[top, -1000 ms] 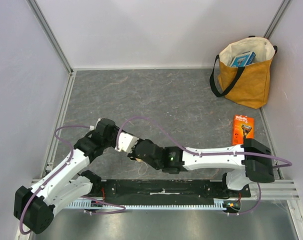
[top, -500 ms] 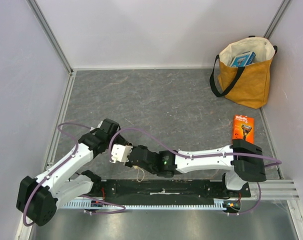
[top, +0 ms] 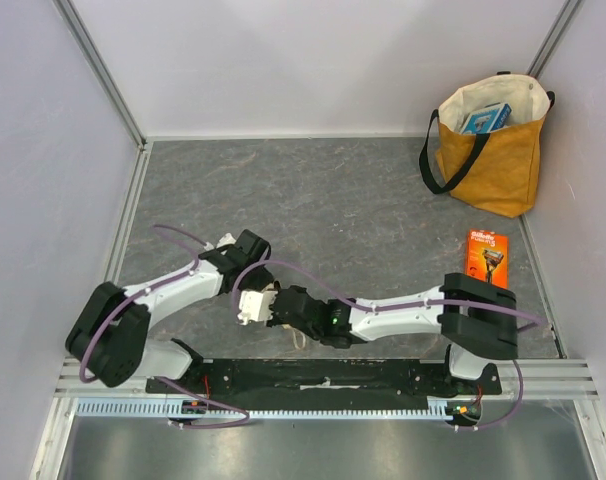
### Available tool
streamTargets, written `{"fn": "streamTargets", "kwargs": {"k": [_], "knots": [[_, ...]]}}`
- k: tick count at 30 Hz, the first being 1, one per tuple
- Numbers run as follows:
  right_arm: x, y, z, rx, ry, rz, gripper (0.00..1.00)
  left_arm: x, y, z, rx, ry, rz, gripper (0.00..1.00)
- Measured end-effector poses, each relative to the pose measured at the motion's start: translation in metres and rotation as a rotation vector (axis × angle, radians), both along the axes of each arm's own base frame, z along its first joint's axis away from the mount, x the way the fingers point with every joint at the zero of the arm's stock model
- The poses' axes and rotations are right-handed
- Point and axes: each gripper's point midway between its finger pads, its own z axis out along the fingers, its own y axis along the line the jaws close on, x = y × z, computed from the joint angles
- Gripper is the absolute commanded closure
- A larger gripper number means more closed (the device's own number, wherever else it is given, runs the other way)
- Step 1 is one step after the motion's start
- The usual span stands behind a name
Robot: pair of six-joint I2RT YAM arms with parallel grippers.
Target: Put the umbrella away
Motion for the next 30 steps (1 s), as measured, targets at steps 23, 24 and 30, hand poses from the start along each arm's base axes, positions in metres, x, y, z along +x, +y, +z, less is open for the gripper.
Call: {"fn": "streamTargets", "kwargs": {"k": [23, 24, 30], "knots": [[0.004, 0.011, -0.033, -0.457, -0.279, 0.01, 1.0, 0.014, 0.005, -0.018, 0.119, -0.039, -0.167, 0.98], [0.003, 0.011, -0.033, -0.472, -0.282, 0.013, 1.0, 0.014, 0.005, -0.018, 0.123, -0.041, -0.184, 0.98], [0.001, 0.013, -0.035, -0.53, -0.278, 0.035, 0.87, 0.013, 0.003, -0.02, 0.147, -0.028, -0.255, 0.98]]}}
